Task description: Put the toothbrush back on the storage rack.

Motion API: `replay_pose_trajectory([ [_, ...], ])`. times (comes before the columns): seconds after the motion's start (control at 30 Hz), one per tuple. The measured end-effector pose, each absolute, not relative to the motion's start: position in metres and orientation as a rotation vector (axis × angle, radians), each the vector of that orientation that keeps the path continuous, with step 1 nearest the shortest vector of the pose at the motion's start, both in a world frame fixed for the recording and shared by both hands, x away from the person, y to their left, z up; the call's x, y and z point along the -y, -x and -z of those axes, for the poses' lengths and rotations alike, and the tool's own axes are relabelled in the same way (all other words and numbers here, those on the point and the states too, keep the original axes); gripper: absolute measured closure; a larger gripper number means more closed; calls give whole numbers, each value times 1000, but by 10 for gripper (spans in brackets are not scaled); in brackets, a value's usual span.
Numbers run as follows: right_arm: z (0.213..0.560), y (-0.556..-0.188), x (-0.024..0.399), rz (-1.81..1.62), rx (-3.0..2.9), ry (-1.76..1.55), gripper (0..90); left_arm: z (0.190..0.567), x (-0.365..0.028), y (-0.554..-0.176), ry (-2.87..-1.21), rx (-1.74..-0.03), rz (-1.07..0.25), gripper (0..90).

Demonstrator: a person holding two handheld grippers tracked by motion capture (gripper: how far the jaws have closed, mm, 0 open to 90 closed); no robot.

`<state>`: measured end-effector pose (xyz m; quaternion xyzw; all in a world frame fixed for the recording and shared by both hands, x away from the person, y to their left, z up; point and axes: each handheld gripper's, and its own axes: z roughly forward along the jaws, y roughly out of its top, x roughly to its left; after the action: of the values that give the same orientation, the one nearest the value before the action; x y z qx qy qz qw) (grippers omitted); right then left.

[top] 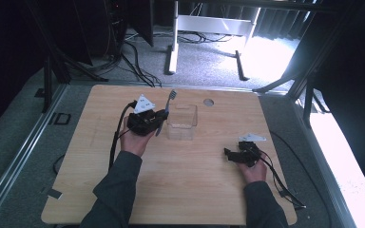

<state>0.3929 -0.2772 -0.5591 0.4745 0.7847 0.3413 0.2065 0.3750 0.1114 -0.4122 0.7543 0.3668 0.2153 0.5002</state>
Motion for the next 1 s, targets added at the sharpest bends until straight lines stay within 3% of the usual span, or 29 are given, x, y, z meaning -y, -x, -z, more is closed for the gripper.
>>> replay_pose_trajectory([
  [1.0,559,-393,277,-951,-2185,-1321,236,413,-108,-381,-1702,-833,-542,816],
])
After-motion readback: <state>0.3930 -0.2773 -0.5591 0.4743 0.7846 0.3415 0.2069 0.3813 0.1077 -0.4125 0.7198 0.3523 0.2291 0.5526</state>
